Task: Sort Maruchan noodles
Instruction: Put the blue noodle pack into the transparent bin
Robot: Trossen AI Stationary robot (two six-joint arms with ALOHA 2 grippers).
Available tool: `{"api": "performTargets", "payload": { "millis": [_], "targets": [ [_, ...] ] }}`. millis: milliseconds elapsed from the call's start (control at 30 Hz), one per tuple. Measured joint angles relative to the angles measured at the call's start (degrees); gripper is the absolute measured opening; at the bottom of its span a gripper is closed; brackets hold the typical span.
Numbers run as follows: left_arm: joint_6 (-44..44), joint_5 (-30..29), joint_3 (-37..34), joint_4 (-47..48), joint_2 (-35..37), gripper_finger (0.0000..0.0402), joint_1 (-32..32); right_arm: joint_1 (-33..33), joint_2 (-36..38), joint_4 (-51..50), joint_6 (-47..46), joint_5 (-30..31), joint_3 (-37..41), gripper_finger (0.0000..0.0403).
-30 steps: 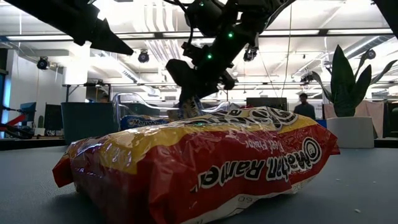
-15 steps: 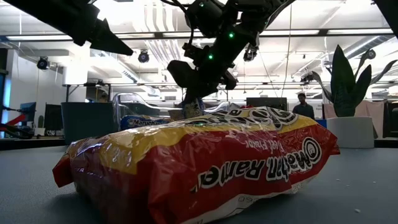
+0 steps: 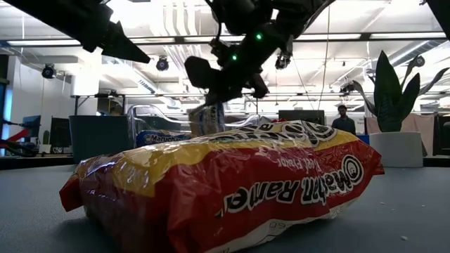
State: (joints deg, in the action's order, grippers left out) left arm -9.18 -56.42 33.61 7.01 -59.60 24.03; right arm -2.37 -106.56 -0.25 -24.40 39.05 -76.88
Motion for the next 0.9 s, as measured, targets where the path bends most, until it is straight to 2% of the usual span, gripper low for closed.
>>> {"api": "performTargets", "payload": {
  "millis": [200,300,433,667,767,900],
  "targets": [
    [-0.4,0.0,0.0,0.3,0.0,0.0000,0.0,0.0,0.0,0.1,-5.6,0.0,2.2,0.0022],
    [-0.4,0.0,0.0,0.3,0.0,0.0000,0.0,0.2,0.0,0.1,-5.3,0.9,2.3,0.0022],
    [-0.6,0.0,0.0,0.3,0.0,0.0000,0.0,0.2,0.0,-1.7,-3.4,5.0,2.3,0.0022],
    [-0.8,0.0,0.0,0.3,0.0,0.0000,0.0,0.1,0.1,-4.1,-3.1,5.3,2.3,0.0026],
    [-0.9,0.0,0.0,0.4,0.0,0.0000,0.0,0.1,0.4,-5.3,-3.1,5.1,2.3,0.0044],
    [-1.0,0.0,0.0,0.5,0.0,0.0000,0.0,0.0,1.2,-7.8,-4.8,5.0,2.3,0.0088]
  ]
}}
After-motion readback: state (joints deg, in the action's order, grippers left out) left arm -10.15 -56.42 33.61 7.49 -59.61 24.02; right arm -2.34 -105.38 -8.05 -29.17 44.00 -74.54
